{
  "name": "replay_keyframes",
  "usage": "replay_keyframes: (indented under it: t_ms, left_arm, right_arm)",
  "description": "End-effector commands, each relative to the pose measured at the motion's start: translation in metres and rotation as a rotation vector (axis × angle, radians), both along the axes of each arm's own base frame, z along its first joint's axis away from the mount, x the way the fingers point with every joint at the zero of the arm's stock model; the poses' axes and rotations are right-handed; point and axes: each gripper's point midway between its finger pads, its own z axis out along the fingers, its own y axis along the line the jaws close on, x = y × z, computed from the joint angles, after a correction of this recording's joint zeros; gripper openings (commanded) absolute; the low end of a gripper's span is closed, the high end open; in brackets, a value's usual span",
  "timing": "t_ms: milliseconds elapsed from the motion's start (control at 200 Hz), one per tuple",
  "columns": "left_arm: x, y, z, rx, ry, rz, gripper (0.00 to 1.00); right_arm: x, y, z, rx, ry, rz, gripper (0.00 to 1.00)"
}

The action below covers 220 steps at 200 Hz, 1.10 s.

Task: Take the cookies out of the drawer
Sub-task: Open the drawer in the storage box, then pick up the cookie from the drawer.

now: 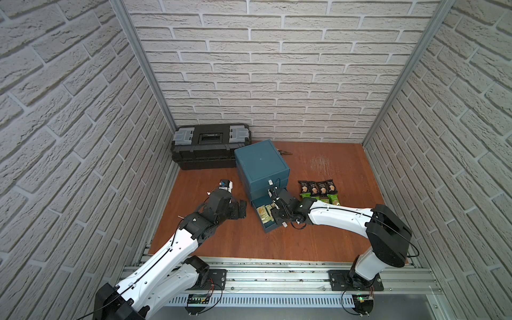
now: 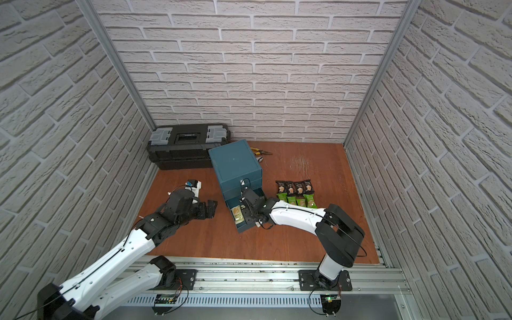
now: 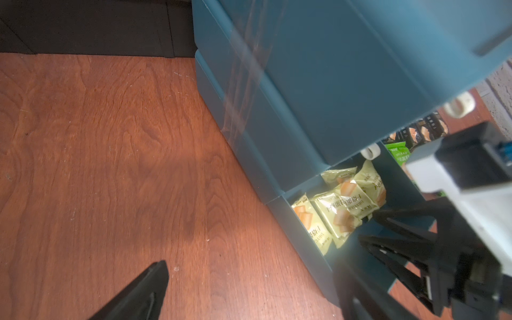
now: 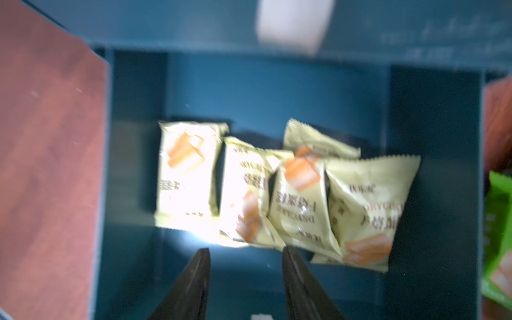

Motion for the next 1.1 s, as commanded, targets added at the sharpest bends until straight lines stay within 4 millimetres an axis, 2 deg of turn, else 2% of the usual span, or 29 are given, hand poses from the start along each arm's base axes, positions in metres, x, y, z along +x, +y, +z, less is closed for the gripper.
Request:
replay_keyframes:
  t_ms: [0, 140, 430, 710, 855, 990, 1095]
  left_arm:
    - [0.001, 0.002, 0.004, -0.010, -0.028, 0.001, 0.99]
    - [-0.002, 0.004, 0.006, -0.013, -0.036, 0.004, 0.99]
    - [0.000, 0.003, 0.008, -0.021, -0.045, 0.002, 0.98]
    - [0.004, -0.003, 0.006, -0.024, -0.033, -0.012, 0.98]
    - [0.003, -0.002, 0.007, -0.020, -0.038, -0.010, 0.99]
    - [0.002, -0.001, 0.008, -0.020, -0.041, -0.010, 0.98]
    - [0.003, -0.002, 0.009, -0.020, -0.041, -0.009, 0.99]
  right_arm:
    - [0.007, 0.023, 0.005, 0.046, -0.006, 0.038, 0.47]
    - [0.010, 0.025, -0.014, 0.026, 0.014, 0.034, 0.46]
    - [0.001, 0.041, -0.035, 0.020, 0.032, 0.061, 0.44]
    - [-0.003, 0.038, -0.058, -0.015, 0.058, 0.027, 0.34]
    - [-0.002, 0.034, -0.049, -0.020, 0.028, 0.015, 0.26]
    - [0.002, 0.028, -0.028, -0.017, -0.021, 0.010, 0.14]
    - [0.004, 0.026, -0.009, -0.010, -0.055, 0.012, 0.10]
